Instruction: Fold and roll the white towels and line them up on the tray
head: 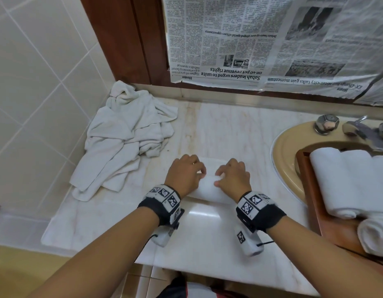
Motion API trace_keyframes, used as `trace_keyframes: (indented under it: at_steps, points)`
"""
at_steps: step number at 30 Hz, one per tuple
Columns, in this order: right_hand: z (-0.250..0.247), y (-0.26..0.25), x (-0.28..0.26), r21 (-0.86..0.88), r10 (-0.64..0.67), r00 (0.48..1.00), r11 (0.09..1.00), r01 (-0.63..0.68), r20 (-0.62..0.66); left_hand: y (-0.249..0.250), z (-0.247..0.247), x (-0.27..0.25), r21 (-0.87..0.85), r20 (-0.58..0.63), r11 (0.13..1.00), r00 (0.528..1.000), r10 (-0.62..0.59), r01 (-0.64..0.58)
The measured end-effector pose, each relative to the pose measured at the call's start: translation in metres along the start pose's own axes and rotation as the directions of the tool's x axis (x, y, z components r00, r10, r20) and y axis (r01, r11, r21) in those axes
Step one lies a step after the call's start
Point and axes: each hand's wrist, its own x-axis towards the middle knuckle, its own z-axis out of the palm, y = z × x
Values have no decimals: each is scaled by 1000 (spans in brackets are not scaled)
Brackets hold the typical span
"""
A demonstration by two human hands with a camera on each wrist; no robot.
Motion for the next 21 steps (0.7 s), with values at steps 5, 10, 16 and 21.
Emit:
trace_keyframes:
  at_steps: [5, 10, 16, 21]
  points:
    - [14, -3, -22, -215, -175, 968, 967, 134, -182, -8, 28, -38, 67, -98, 979, 975, 199, -193]
    - [28, 4, -35, -263, -269, 931, 943, 203, -246, -15, 32, -36, 57, -12, 990, 991, 132, -131]
    - [20, 22, -30, -349, -378, 921, 878, 326, -90, -20, 15, -10, 95, 210, 994, 977, 32, -53]
    - [9, 29, -32, -117, -365, 930, 926, 358, -41, -17, 11, -8, -178, 408, 974, 911, -60, 144]
